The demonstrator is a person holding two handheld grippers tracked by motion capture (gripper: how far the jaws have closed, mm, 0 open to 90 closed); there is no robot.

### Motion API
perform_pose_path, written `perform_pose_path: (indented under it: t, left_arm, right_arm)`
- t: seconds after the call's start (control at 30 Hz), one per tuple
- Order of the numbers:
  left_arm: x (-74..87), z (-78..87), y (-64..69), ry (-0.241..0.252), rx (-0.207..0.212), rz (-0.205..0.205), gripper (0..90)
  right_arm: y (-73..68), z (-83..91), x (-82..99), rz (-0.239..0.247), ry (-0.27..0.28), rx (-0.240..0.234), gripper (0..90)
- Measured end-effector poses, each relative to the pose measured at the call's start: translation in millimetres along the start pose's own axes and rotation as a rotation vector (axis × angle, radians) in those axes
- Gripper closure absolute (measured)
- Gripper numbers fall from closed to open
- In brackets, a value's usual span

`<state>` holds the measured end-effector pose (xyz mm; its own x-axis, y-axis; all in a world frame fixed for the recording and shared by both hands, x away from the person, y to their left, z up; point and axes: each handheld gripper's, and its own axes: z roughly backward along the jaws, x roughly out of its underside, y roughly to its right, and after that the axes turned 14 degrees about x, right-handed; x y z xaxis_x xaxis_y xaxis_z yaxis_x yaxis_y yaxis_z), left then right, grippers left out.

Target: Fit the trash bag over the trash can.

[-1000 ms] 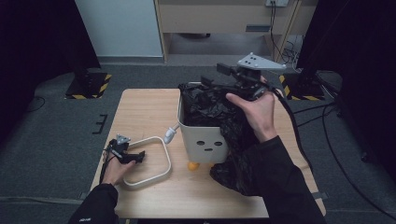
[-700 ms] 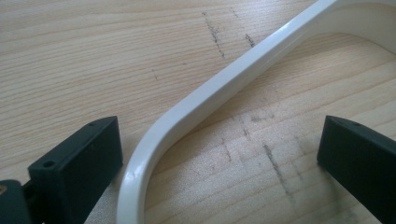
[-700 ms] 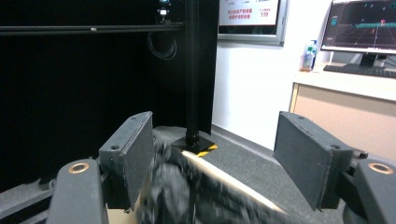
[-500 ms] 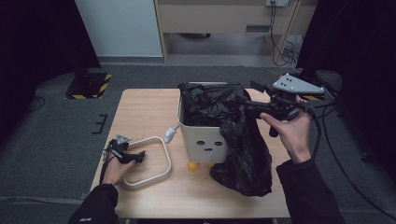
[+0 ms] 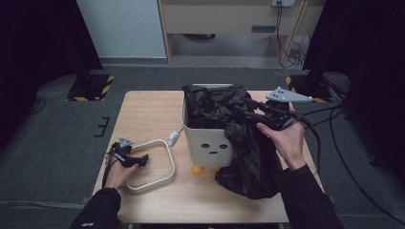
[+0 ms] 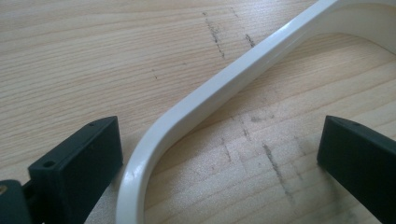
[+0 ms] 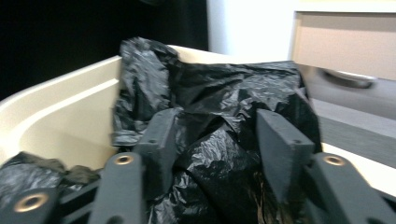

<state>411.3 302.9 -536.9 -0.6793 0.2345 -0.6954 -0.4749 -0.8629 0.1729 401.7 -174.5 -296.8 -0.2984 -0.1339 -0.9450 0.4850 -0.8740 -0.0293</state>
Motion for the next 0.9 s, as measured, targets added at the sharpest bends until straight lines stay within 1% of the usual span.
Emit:
perform_pose_path:
  t: [0.07,0.17,0.2,0.27,0.3,0.33,0.43,0.47,0.5,0.63,0.73,0.8,0.9]
  left_arm:
    - [0.0,0.0,0.0,0.000,0.000,0.000,0.0]
    - [0.0,0.0,0.0,0.000,0.000,0.000,0.0]
    - [0.0,0.0,0.0,0.000,0.000,0.000,0.0]
    - [0.0,0.0,0.0,0.000,0.000,0.000,0.0]
    - [0.0,0.0,0.0,0.000,0.000,0.000,0.0]
    - [0.0,0.0,0.0,0.000,0.000,0.000,0.0]
    - [0.0,0.0,0.0,0.000,0.000,0.000,0.0]
    - [0.0,0.0,0.0,0.000,0.000,0.000,0.0]
    - [0.0,0.0,0.0,0.000,0.000,0.000,0.0]
    - [0.0,0.0,0.0,0.000,0.000,0.000,0.0]
    - [0.0,0.0,0.0,0.000,0.000,0.000,0.0]
    - [0.0,0.0,0.0,0.000,0.000,0.000,0.0]
    - [0.0,0.0,-0.1,0.000,0.000,0.000,0.0]
  right_arm:
    - [-3.4,-0.1,-3.6,0.022,-0.016,0.040,56.1]
    - [-7.1,-1.2,-5.7,0.038,-0.011,0.090,60.7]
    - [-7.6,-1.4,-6.0,0.036,-0.007,0.098,61.8]
    - [-8.1,-0.6,-7.5,0.027,0.015,0.115,69.7]
    - [-7.3,1.3,-9.6,0.030,0.027,0.123,75.6]
    - [-6.8,2.1,-10.8,0.032,0.030,0.123,77.7]
    - [-4.4,3.9,-13.9,0.042,0.039,0.117,85.5]
    - [-3.5,4.5,-14.5,0.042,0.052,0.109,87.2]
    - [-2.5,6.0,-16.3,0.035,0.072,0.087,87.8]
    - [-2.2,10.4,-25.7,0.023,0.138,0.026,88.6]
    - [-5.5,13.5,-38.1,0.042,0.165,0.002,88.8]
    - [-10.3,13.8,-48.6,0.063,0.174,-0.010,88.8]
    - [-18.1,8.7,-59.9,0.099,0.159,-0.032,88.7]
